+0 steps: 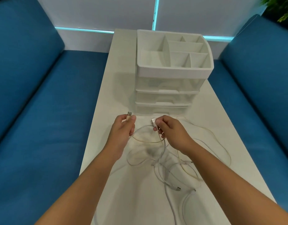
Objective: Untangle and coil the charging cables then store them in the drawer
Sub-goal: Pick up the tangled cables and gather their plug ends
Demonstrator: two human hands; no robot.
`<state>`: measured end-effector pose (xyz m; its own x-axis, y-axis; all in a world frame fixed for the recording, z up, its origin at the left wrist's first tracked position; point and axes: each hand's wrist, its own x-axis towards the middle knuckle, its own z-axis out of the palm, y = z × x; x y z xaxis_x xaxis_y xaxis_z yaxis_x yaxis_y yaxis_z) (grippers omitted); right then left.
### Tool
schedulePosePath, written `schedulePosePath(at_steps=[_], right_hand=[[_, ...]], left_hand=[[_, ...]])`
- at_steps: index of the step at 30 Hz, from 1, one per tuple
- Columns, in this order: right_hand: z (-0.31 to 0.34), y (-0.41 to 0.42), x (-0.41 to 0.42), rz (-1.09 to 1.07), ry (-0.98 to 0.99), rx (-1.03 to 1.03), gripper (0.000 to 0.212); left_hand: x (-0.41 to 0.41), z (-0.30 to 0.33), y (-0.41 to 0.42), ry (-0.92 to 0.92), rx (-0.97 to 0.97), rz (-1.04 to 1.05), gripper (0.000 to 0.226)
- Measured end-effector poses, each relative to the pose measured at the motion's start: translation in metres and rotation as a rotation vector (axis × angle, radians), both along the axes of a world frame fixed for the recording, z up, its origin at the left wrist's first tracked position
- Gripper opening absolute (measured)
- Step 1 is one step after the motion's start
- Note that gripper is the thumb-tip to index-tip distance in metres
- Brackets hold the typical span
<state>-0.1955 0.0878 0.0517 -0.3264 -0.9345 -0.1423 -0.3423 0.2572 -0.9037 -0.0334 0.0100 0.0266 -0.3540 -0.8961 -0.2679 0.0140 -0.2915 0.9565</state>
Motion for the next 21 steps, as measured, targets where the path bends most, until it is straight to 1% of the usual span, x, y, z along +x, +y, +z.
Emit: schedulePosePath(at_steps=[1,3,4,6,10,12,14,16,17,21], right_hand=[[0.01,0.0,-0.001,-0.014,-0.067,0.006,0.022],[0.029,0.001,-0.003,-0.018,-0.184,0.005,0.022],[0.037,0.001,-0.003,-0.002,-0.224,0.003,0.023],[0.048,0.003,-0.003,0.046,-0.253,0.008,0.023],[0.058,0.011,0.0,0.089,-0.301,0.045,0.021],[0.062,0.018,0.0,0.079,-0.342,0.048,0.019],[0.067,0.023,-0.003,0.056,-0.366,0.029,0.017],[0.073,0.027,-0.007,0.026,-0.361,-0.005,0.018],[0.077,0.028,-0.009,0.021,-0.349,-0.015,0.018],[0.088,0.038,-0.017,0.083,-0.237,-0.006,0.018]], left_hand=[[-0.002,0.007,0.002,-0.013,-0.017,-0.071,0.018],[-0.008,0.018,0.009,-0.103,-0.073,-0.21,0.025],[-0.011,0.023,0.013,-0.164,-0.095,-0.243,0.027],[-0.018,0.032,0.022,-0.225,-0.121,-0.224,0.024],[-0.026,0.043,0.036,-0.124,-0.095,-0.085,0.018],[-0.029,0.05,0.044,-0.081,-0.116,-0.085,0.019],[-0.033,0.058,0.053,0.017,-0.118,-0.069,0.021],[-0.037,0.065,0.063,0.119,-0.115,-0.045,0.023],[-0.04,0.067,0.067,0.138,-0.125,-0.05,0.025],[-0.047,0.071,0.076,0.06,-0.21,-0.143,0.028]])
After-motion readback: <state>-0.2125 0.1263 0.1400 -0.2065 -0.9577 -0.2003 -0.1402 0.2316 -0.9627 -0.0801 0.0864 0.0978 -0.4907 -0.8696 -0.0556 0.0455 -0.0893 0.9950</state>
